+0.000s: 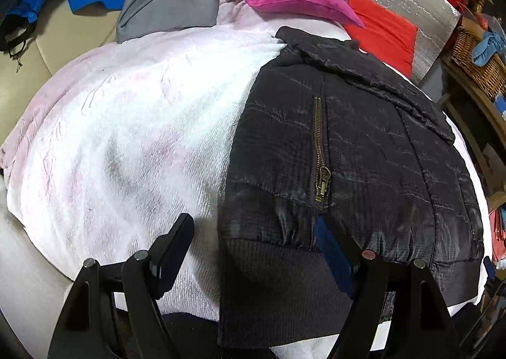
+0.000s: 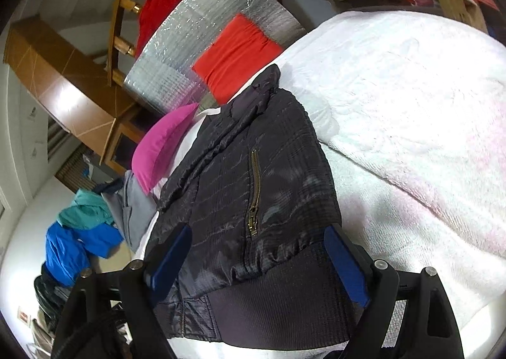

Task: Fold large clothes

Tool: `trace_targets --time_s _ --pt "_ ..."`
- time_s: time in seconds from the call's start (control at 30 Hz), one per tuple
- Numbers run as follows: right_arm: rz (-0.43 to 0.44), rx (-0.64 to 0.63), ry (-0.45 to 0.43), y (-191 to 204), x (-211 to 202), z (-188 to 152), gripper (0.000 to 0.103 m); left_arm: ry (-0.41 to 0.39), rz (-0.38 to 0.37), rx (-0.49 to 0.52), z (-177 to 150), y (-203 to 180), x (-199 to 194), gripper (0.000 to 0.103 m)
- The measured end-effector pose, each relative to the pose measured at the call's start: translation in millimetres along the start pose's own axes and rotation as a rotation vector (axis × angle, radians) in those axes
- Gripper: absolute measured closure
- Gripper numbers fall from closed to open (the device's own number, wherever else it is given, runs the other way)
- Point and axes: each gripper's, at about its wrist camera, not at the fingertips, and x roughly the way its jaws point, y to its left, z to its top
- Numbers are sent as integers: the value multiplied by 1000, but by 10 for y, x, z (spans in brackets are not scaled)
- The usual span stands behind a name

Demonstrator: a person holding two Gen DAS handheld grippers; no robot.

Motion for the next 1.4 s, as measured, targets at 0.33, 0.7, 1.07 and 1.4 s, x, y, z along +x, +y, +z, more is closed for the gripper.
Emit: trace_targets --time_s 0.33,0.7,1.07,1.4 --pt "6 6 23 1 55 10 14 8 32 31 -8 -84 32 24" --pt "-44 -26 27 70 97 -5 14 0 13 24 4 -60 24 24" --pt "-48 -30 24 67 90 -14 14 -4 11 13 -9 -22 -17 24" --pt "-80 -2 52 -101 -16 98 14 49 2 -75 -20 166 -24 24"
